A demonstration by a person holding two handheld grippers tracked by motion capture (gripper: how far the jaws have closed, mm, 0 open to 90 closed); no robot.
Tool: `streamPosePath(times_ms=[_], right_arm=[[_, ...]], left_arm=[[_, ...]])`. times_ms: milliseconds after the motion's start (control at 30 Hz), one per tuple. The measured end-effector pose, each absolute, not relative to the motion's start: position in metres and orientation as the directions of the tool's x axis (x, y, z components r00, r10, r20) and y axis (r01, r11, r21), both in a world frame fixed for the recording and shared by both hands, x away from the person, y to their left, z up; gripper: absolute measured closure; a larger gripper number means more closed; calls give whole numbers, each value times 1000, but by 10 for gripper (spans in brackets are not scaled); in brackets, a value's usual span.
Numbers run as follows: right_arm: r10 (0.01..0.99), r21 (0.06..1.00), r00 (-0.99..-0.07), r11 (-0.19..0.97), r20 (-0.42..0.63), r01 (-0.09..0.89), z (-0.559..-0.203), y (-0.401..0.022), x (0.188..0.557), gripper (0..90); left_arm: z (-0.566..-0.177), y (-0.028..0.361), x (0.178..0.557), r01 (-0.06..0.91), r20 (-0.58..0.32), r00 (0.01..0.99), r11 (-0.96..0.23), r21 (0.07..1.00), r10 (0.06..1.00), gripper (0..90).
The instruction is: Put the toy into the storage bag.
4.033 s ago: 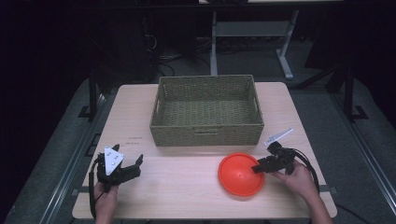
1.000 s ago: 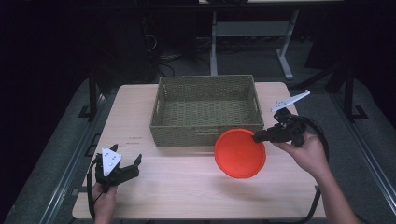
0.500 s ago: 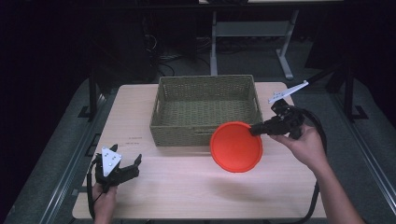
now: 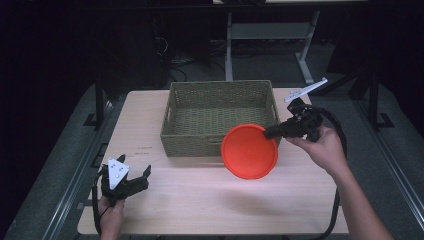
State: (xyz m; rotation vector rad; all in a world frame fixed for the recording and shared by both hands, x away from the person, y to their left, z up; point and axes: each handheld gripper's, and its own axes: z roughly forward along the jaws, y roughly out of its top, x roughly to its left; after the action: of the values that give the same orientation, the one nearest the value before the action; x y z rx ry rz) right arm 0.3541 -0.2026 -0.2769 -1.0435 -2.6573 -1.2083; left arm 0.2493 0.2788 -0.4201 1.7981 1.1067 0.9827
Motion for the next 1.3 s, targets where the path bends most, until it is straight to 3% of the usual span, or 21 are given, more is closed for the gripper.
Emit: streamPosePath(times_ms=[1300], right_arm=[[575,642,-760,467,302,608,-251,-183,392,819]], left_arm=[[-419,280,248,309,202,314,-301,902,928,127]])
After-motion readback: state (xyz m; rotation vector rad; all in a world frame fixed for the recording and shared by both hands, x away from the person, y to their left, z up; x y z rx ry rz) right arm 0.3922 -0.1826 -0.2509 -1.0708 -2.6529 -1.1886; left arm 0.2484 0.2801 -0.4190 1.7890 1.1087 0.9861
